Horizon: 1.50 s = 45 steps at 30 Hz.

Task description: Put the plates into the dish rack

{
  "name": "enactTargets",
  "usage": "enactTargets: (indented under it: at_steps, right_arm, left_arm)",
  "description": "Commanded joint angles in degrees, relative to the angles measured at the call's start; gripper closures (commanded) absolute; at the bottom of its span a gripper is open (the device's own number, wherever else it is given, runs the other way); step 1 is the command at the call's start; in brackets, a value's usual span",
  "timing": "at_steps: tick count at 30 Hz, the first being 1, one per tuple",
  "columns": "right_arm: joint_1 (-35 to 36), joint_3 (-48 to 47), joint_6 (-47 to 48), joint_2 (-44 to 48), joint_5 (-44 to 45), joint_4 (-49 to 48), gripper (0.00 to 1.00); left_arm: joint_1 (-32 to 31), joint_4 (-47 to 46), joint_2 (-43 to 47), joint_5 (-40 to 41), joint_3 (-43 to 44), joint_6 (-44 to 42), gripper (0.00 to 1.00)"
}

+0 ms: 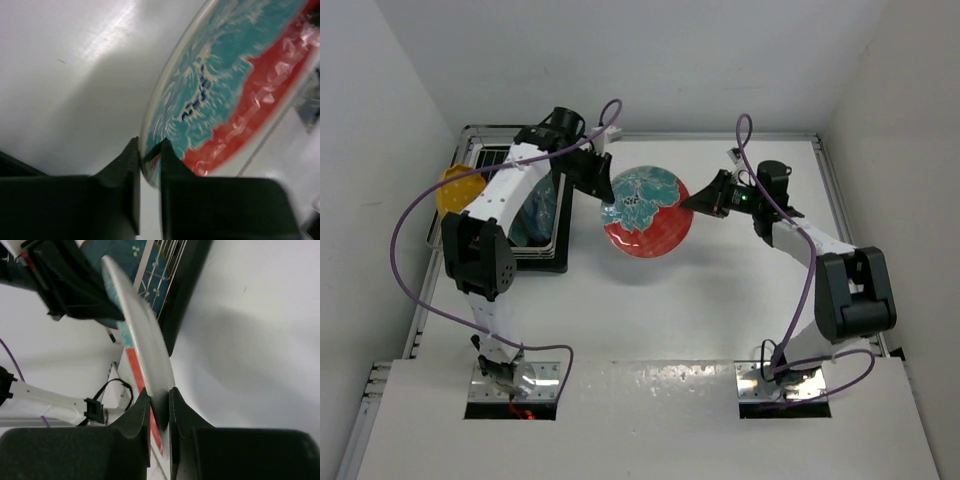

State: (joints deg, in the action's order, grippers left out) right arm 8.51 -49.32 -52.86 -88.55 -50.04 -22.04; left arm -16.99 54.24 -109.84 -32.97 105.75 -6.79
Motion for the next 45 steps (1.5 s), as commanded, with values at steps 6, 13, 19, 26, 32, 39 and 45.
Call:
enactTargets:
  at_steps: [6,13,19,26,32,39,45]
  right_arm:
    - [2.6,-9.6,-10.5,-5.5,-7.0,-20.6,1.00]
    - [3.2,-13.3,-10.3,-9.5,-4.4,-14.7,0.37]
    - [3.2,-16.3,-3.4,-9.7,-0.2,-1.5,0.00]
    - [3.3,-19.4,1.4,-8.7,6.2,8.9,0.00]
    - [3.5,-18.9,1.6,-8.4,8.1,9.3,0.00]
    - [3.3,-18.7,1.9,-8.2,8.1,9.3,0.00]
    - [3.4,-17.0,2.5,-6.9,8.4,8.8,0.00]
  left_arm:
    - [3.0,6.2,4.4,-7.6,1.0,-5.2,1.00]
    - [4.8,3.9,6.5,3.0,5.1,0.2,1.00]
    - [6.0,3.4,6.5,10.5,9.6,3.4,1.00]
    - [9.4,3.4,7.0,17.8,16.8,3.9,1.00]
    - [13.0,2.7,10.4,21.2,19.5,2.7,1.00]
    - [13.0,2.7,11.1,24.1,23.1,3.3,1.00]
    - [13.6,2.7,12.2,34.3,29.8,2.6,1.00]
